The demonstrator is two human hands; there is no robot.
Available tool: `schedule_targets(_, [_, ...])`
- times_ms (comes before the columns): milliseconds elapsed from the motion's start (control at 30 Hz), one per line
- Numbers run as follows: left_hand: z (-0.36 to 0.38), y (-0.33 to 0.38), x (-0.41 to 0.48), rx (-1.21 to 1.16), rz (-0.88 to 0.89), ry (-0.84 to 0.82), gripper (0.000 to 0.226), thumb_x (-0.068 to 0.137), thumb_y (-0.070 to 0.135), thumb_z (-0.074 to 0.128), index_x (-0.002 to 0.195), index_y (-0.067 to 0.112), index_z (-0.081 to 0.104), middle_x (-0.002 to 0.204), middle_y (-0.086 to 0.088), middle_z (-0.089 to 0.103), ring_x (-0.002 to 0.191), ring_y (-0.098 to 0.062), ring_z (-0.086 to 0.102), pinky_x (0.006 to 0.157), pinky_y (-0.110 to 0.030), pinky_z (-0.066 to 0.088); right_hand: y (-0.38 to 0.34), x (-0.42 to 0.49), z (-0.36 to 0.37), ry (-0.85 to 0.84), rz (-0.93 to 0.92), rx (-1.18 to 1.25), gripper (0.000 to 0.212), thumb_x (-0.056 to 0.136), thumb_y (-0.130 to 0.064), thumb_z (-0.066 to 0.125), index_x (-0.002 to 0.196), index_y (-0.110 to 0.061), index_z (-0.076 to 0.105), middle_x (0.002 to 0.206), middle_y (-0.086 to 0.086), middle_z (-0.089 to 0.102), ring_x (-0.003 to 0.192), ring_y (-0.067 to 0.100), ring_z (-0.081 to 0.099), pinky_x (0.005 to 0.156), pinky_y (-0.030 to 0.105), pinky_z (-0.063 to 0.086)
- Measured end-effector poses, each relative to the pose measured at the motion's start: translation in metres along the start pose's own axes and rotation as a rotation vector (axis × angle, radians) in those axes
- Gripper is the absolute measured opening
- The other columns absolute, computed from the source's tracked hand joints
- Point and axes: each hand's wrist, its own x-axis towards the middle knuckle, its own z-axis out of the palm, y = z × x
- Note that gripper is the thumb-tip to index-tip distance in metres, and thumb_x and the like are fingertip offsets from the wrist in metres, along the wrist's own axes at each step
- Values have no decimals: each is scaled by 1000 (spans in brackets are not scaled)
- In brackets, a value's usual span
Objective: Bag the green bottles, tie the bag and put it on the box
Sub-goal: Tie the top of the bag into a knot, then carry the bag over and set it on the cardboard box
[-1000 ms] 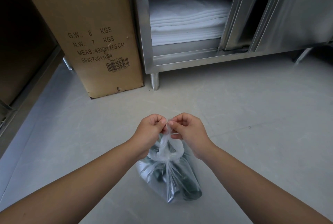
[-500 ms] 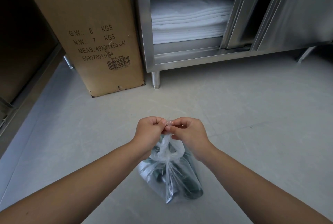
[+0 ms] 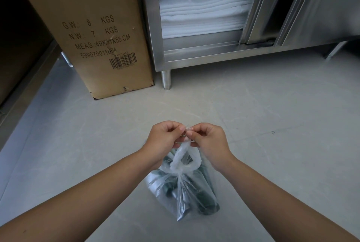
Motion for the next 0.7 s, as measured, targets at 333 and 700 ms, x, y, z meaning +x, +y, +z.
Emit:
schedule_targets(333, [-17,0,11,257,145,15,20,93,18,45,85,18,62,77,5,64,71,2,60,68,-9,45,-5,8,-9,35,86,60,21,83,-2,60,66,-14,64,65,0,63,65,13,60,71,28,55])
schedule_targets(700, [-39,109,-79,577,107,172,15,93,21,44,98,19,58,95,6,62,87,-3,54,69,-4,38,-119,-45,0,216,378,153,25,85,-4,58,62,-13,60,62,7,53,65,21,46,65,32,42])
